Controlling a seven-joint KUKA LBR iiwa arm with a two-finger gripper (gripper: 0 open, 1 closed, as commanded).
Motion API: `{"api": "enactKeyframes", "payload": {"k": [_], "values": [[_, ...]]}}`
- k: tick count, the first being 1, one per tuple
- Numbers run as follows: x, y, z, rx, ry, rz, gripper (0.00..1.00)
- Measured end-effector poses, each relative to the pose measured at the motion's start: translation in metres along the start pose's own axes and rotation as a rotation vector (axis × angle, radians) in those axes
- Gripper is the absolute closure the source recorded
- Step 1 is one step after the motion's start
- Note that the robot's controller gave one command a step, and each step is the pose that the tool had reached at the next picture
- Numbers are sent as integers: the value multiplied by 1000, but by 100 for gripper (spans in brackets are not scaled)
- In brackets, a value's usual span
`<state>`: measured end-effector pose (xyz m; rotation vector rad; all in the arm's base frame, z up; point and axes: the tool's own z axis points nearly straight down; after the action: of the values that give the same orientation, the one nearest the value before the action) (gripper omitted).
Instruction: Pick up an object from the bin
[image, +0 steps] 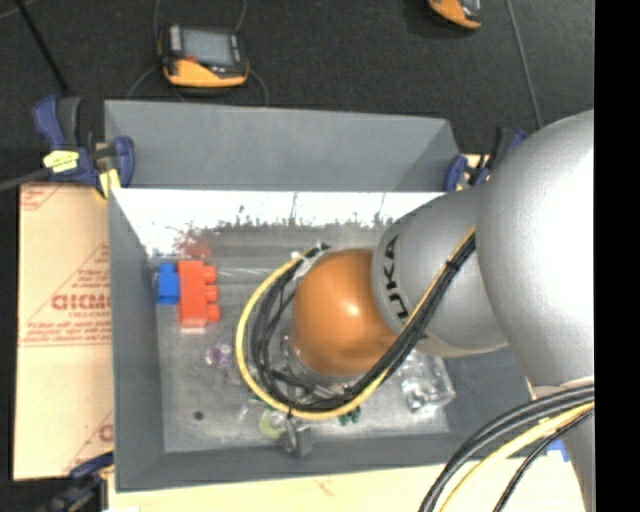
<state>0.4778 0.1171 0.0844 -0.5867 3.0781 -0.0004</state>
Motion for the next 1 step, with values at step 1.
{"api": "enactKeyframes", "payload": {"k": [1], "values": [[0,1,-2,-2,1,4,100]]}}
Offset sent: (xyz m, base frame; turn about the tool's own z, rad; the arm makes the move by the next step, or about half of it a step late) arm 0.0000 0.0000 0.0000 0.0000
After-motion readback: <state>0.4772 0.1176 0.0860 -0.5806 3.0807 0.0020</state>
